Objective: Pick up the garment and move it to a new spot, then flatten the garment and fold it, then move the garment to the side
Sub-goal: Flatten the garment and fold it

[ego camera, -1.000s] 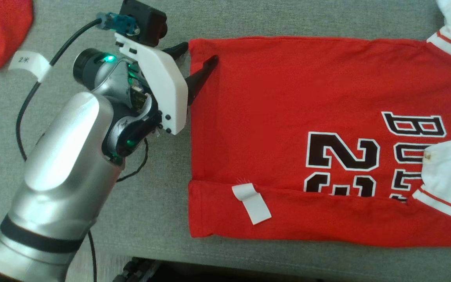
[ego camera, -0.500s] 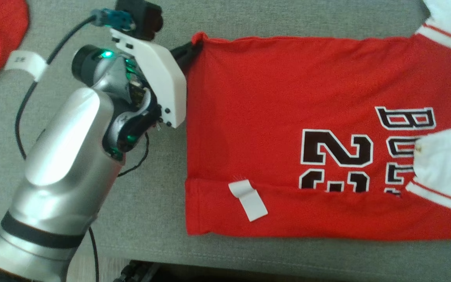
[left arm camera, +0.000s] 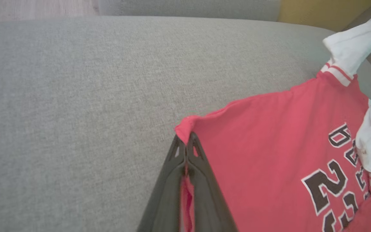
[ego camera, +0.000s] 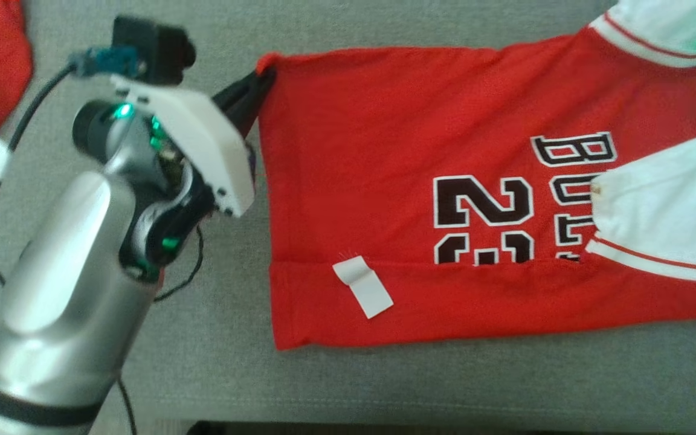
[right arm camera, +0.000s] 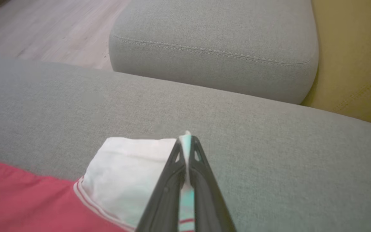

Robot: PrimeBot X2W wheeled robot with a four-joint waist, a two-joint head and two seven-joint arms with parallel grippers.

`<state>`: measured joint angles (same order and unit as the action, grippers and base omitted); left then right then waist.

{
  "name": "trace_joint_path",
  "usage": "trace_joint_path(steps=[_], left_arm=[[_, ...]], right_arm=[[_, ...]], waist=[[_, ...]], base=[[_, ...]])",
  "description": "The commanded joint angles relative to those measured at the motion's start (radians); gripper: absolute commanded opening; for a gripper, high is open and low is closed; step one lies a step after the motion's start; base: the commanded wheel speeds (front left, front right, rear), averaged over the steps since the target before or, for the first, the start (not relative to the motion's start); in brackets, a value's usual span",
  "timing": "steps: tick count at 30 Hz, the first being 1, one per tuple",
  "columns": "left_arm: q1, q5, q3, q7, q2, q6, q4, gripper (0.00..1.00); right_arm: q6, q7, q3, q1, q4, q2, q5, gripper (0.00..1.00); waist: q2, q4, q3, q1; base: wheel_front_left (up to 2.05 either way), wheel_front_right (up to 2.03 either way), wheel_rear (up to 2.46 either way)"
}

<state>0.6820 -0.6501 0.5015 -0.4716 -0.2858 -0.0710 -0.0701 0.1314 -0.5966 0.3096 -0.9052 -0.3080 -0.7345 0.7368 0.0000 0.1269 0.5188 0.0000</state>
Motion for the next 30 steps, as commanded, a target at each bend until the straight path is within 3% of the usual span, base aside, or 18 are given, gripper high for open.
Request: trace_joint_path(steps=[1, 11, 16, 22, 23, 24, 25, 27, 30], left_arm=[[-0.016, -0.009, -0.055, 0.013, -0.053, -0.010, 0.055, 0.00], [-0.244, -0.037, -0.103, 0.037, -0.125, -0.072, 0.242, 0.00], [-0.376, -0.048, -0.117, 0.047, -0.152, -0.108, 0.346, 0.00], [-0.509, -0.059, -0.109, 0.049, -0.174, -0.134, 0.398, 0.00], [-0.524, -0.054, -0.106, 0.058, -0.173, -0.137, 0.389, 0.35], [-0.527, -0.053, -0.106, 0.065, -0.169, -0.139, 0.381, 0.71], [-0.528, -0.053, -0.103, 0.070, -0.167, -0.136, 0.373, 0.94], [-0.529, -0.056, -0.106, 0.088, -0.159, -0.131, 0.353, 1.00], [-0.536, -0.039, -0.103, 0.125, -0.159, -0.122, 0.324, 1.00]], right_arm=[[-0.001, 0.014, -0.004, 0.052, 0.060, -0.045, 0.024, 0.00], [-0.001, 0.057, -0.066, 0.364, 0.275, -0.137, 0.128, 0.00], [-0.001, 0.062, -0.116, 0.541, 0.351, -0.141, 0.148, 0.00], [-0.001, 0.029, -0.144, 0.703, 0.400, -0.098, 0.134, 0.00], [-0.001, 0.008, -0.147, 0.730, 0.386, -0.077, 0.110, 0.22], [-0.001, -0.008, -0.141, 0.741, 0.383, -0.068, 0.103, 0.85], [-0.001, -0.030, -0.134, 0.751, 0.383, -0.063, 0.103, 1.00], [-0.001, -0.066, -0.137, 0.768, 0.380, -0.063, 0.102, 1.00], [-0.001, -0.091, -0.170, 0.781, 0.380, -0.068, 0.097, 1.00]], waist=[[0.0000, -0.018, -0.019, 0.0000], [0.0000, -0.080, -0.107, 0.0000], [0.0000, -0.101, -0.140, 0.0000], [0.0000, -0.115, -0.142, 0.0000], [0.0000, -0.115, -0.142, 0.0000], [0.0000, -0.113, -0.143, 0.0000], [0.0000, -0.111, -0.144, 0.0000], [0.0000, -0.107, -0.150, 0.0000], [0.0000, -0.107, -0.168, 0.0000]], base=[[0.00, 0.00, 0.00], [0.00, 0.00, 0.00], [0.00, 0.00, 0.00], [0.00, 0.00, 0.00], [0.00, 0.00, 0.00], [0.00, 0.00, 0.00], [0.00, 0.00, 0.00], [0.00, 0.00, 0.00], [0.00, 0.00, 0.00]])
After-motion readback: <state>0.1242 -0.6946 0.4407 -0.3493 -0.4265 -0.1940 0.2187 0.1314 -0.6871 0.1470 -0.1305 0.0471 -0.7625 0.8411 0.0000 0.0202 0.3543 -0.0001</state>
